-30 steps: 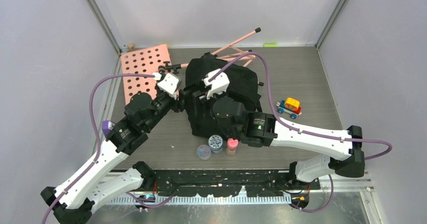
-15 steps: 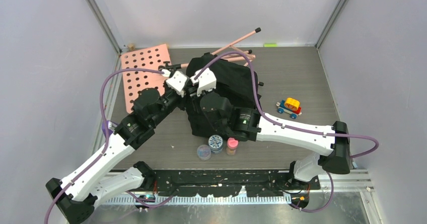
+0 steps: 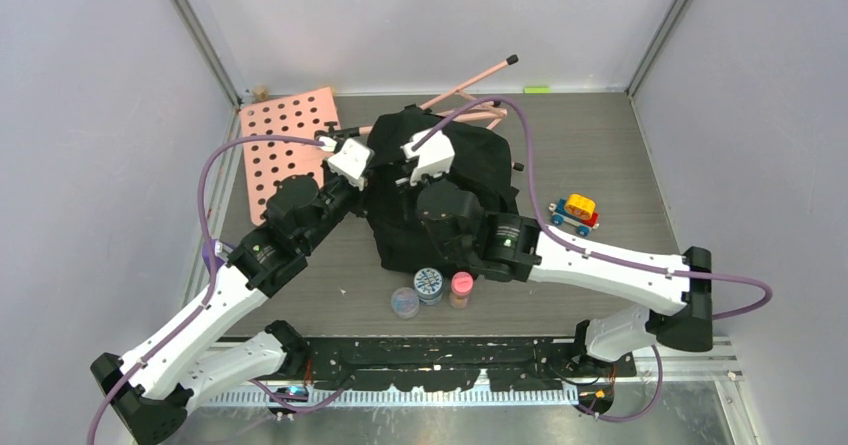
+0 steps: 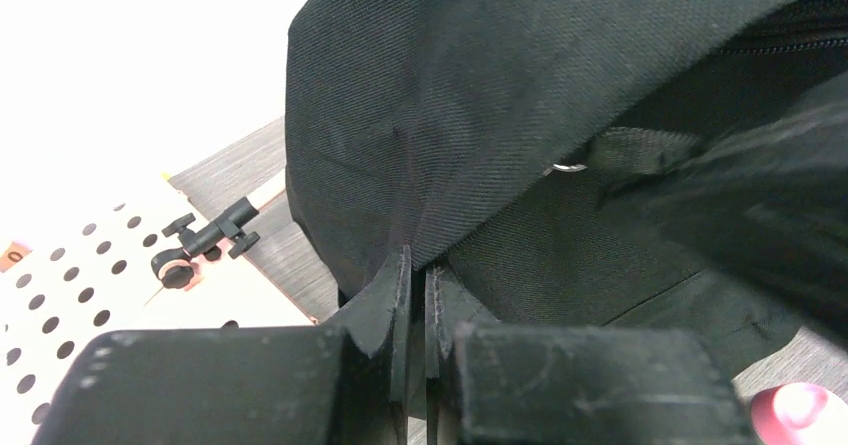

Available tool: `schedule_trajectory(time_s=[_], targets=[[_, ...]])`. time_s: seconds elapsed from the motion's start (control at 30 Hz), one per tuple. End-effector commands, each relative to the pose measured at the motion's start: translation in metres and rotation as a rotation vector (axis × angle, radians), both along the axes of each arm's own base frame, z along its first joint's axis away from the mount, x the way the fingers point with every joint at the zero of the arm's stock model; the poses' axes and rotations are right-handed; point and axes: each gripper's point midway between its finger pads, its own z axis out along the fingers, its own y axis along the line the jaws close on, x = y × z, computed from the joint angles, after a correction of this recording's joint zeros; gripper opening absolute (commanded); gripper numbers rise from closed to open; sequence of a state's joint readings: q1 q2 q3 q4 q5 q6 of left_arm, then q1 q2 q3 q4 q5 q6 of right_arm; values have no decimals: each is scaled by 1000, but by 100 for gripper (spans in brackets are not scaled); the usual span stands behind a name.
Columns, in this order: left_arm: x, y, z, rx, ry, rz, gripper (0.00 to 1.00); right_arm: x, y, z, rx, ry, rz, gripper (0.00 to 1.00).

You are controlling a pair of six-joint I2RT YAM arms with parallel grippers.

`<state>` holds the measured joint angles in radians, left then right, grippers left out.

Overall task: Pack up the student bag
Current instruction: Zip the student bag at the center of the board.

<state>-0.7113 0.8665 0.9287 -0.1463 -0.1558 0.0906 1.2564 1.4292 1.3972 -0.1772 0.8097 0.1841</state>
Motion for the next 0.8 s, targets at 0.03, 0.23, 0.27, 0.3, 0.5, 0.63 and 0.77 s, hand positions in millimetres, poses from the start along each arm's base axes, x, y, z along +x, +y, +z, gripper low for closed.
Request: schedule_trajectory(time_s=[0.03, 0.23, 0.27, 0.3, 0.5, 0.63, 0.77], targets=[[10, 22, 34, -37, -73, 120, 0, -2, -39, 27, 108, -13, -92, 0], [12, 27, 39, -36, -81, 142, 0, -3, -55, 22, 85, -13, -126, 0], [13, 30, 39, -33, -80, 159, 0, -3, -59, 19, 71, -12, -141, 0], [15, 32, 38, -28, -75, 169, 0, -3, -62, 16, 53, -6, -145, 0], [23, 47, 41, -15, -48, 245, 0, -9, -82, 10, 85, 21, -181, 0], [28, 57, 43, -41, -44, 291, 0, -13, -93, 21, 158, 22, -181, 0], [34, 64, 41, -50, -23, 323, 0, -18, -101, 38, 220, 15, -165, 0]])
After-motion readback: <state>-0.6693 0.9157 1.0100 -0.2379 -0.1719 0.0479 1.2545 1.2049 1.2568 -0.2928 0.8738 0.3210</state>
